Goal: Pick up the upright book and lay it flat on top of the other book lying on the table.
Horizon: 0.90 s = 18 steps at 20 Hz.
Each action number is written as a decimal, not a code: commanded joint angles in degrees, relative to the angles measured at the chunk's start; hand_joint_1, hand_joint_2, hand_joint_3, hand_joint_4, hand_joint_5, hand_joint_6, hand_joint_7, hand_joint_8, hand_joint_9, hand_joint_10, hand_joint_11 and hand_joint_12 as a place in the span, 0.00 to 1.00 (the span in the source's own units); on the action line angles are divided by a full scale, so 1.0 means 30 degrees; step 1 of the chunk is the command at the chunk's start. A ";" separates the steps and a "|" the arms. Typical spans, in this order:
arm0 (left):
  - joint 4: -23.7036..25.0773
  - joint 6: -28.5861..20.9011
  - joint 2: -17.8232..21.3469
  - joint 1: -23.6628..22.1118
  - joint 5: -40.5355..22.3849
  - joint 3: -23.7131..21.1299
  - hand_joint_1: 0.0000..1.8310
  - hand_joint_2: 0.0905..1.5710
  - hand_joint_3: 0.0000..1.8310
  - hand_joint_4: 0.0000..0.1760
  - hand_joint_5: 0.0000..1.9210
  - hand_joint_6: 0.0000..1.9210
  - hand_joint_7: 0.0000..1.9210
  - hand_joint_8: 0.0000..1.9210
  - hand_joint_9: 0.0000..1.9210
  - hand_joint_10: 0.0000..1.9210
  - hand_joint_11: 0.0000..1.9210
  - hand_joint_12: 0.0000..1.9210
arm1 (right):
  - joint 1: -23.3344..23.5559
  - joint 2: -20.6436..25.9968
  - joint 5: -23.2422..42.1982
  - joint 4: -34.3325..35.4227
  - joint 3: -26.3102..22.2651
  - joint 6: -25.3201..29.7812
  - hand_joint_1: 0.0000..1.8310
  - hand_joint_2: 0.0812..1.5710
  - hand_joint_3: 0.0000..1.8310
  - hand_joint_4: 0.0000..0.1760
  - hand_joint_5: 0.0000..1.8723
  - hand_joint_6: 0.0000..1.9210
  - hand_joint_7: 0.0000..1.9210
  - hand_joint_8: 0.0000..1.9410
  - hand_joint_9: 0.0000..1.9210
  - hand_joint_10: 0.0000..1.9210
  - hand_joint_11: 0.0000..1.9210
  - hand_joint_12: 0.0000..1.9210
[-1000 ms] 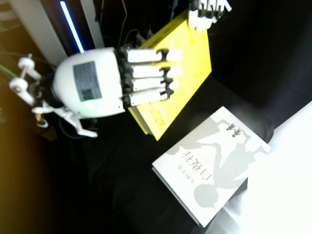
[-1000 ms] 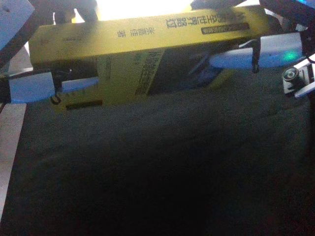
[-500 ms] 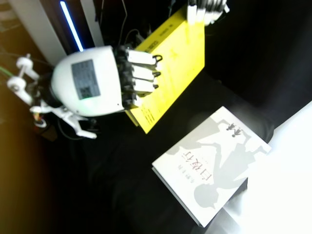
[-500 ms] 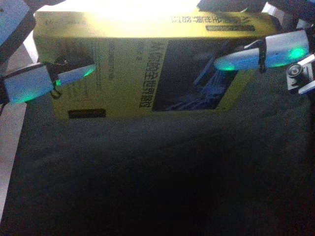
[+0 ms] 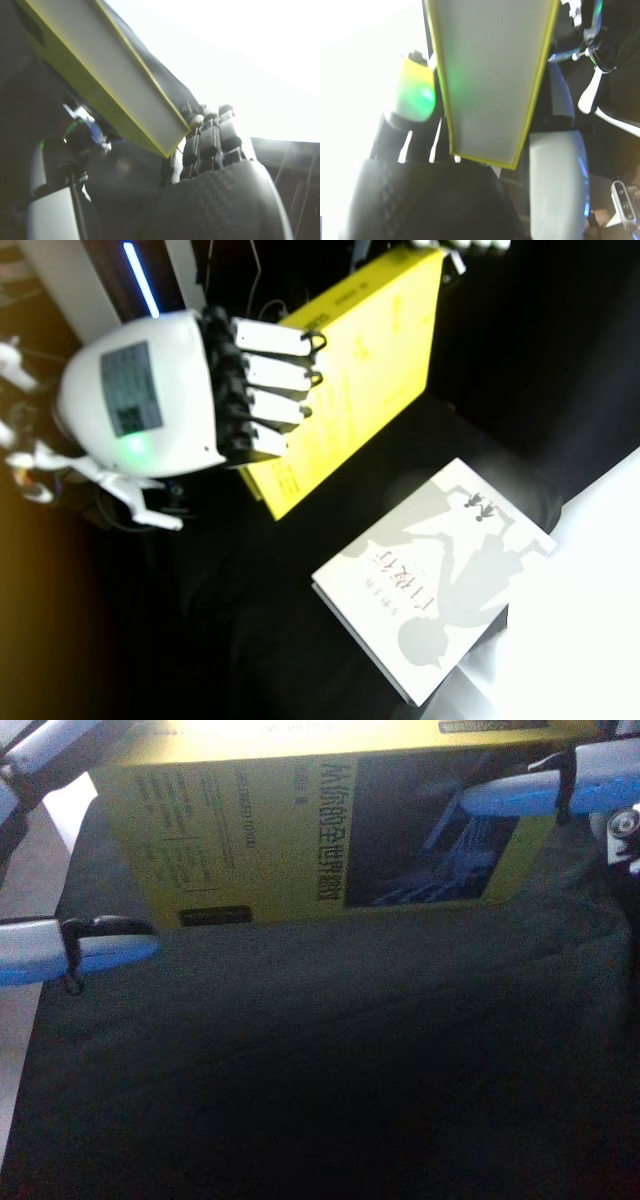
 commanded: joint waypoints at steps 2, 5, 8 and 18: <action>-0.0914 0.0033 0.0204 0.1049 -0.3475 -0.0229 0.34 0.55 0.00 0.90 0.00 0.00 0.00 0.00 0.00 0.00 0.00 0.00 | 0.0634 0.0089 0.2329 0.1739 -0.0041 -0.0139 0.61 0.76 0.00 0.00 0.42 0.66 0.75 1.00 0.83 1.00 0.84 1.00; -0.2102 0.0033 0.0128 0.2911 -0.5067 -0.0644 0.33 0.54 0.00 0.99 0.00 0.00 0.00 0.00 0.00 0.00 0.00 0.00 | 0.1467 0.0117 0.2317 0.1888 -0.0043 -0.1012 0.61 0.77 0.00 0.00 0.41 0.68 0.73 0.99 0.84 1.00 0.88 1.00; -0.2849 0.0033 0.0069 0.4352 -0.6448 -0.0980 0.33 0.55 0.00 1.00 0.00 0.00 0.00 0.00 0.00 0.00 0.00 0.00 | 0.2571 0.0169 0.2323 0.1886 -0.0051 -0.1453 0.60 0.80 0.01 0.00 0.37 0.74 0.57 0.88 0.68 0.97 0.68 1.00; -0.2986 0.0033 -0.0462 0.4779 -0.6670 -0.0751 0.35 0.58 0.01 0.85 0.00 0.00 0.00 0.00 0.00 0.00 0.00 0.00 | 0.4860 0.0495 0.1162 0.1865 0.0177 -0.3201 0.58 0.81 0.00 0.00 0.35 0.77 0.70 0.95 0.79 0.99 0.83 1.00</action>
